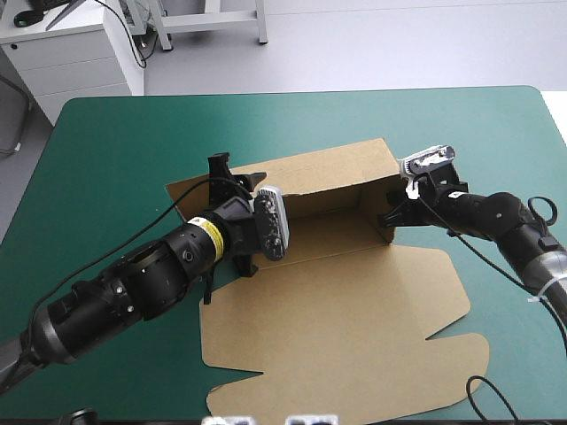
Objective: Fold the box
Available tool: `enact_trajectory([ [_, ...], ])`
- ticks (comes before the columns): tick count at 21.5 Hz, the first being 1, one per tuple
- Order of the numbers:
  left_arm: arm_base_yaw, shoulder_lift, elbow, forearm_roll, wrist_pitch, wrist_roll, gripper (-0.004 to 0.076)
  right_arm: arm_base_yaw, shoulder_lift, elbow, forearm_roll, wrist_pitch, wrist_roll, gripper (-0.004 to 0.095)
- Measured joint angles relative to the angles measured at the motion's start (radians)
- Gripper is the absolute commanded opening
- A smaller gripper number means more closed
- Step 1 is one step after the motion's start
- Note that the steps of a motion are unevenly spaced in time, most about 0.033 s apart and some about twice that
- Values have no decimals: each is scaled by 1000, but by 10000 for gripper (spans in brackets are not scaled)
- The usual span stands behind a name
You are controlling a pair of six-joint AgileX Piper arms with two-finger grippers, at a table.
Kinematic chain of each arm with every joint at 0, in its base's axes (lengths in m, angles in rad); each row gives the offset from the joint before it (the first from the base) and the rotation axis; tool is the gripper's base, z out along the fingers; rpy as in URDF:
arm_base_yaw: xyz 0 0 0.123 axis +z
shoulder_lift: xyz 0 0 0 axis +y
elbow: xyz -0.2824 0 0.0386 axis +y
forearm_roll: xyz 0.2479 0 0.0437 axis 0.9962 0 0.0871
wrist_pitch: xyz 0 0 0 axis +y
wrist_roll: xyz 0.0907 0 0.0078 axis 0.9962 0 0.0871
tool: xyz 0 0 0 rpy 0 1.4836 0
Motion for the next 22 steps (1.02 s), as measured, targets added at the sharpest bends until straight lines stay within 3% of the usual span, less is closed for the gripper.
enact_trajectory([
  [1,-20,-7,0,0,0,0,251,0,0,-1,-5,0,5,-12],
  [4,-107,-30,-9,0,0,0,-3,0,0,-1,-15,3,17,-12],
  [8,-133,-37,-63,1,42,0,18,0,0,-2,-18,16,21,-13],
  [10,-112,-24,-117,-1,127,0,18,0,0,-2,-20,29,21,-13],
  [12,-5,7,-192,-53,253,8,18,0,0,-2,-22,38,21,-13],
  [17,297,14,-258,-424,319,171,18,0,-9,-2,-27,51,22,-14],
  [22,636,14,-262,-712,429,250,8,0,-77,-2,-114,74,77,-14],
])
